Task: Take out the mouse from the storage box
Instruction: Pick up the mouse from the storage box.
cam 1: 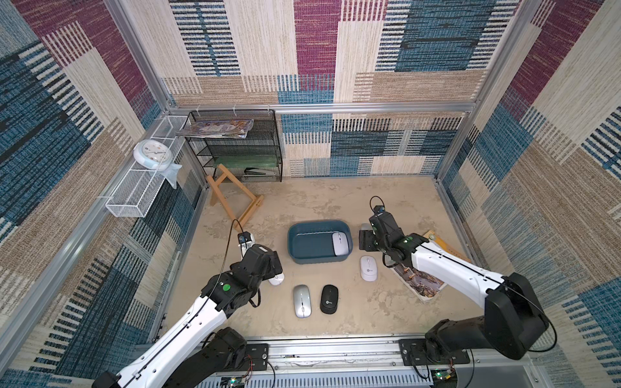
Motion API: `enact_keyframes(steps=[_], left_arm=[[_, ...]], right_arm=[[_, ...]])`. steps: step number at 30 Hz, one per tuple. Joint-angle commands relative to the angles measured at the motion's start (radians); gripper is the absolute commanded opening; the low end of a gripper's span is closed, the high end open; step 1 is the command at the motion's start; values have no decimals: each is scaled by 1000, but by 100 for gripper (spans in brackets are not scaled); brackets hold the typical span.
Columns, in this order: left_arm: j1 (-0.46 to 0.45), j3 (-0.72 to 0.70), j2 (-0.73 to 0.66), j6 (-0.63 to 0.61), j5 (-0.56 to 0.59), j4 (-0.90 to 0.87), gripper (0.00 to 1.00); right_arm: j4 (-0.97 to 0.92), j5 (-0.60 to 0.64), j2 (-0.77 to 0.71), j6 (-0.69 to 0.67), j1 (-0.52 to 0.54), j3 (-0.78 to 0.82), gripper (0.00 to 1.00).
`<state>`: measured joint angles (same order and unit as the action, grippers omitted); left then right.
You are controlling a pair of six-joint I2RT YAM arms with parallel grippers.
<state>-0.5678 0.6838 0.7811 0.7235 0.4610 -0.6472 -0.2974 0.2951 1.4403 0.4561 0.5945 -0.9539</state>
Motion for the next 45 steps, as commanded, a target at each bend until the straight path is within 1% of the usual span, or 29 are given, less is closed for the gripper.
enact_keyframes(steps=[1,3,6,8,13,16,18,23,30,35,40,45], left_arm=[[3,-55,-75,9,168,31,99],[3,-105,-138,-10,191,65,99],[3,-192,-231,-64,190,145,99],[3,-225,-277,-80,200,165,99],[5,-219,-337,-97,216,147,99],[5,-215,-356,-89,213,133,99],[5,-211,-366,-83,202,125,99],[4,-221,-394,-80,158,137,99],[5,-216,-399,-75,155,130,99],[3,-216,-403,-71,155,127,99],[4,-220,-402,-69,157,132,99],[4,-222,-397,-68,163,133,99]], right_arm=[[-27,19,57,13,33,-65,84],[-39,25,99,14,57,-108,84],[-62,37,175,21,93,-181,84],[-78,46,226,22,111,-223,84],[-154,54,355,26,145,-350,82],[-196,73,424,33,170,-421,82],[-242,106,475,48,185,-473,82],[-332,133,576,88,189,-571,80],[-362,126,622,126,190,-600,78],[-409,113,686,152,194,-653,74],[-396,81,720,153,219,-694,67],[-399,66,737,139,240,-739,65]])
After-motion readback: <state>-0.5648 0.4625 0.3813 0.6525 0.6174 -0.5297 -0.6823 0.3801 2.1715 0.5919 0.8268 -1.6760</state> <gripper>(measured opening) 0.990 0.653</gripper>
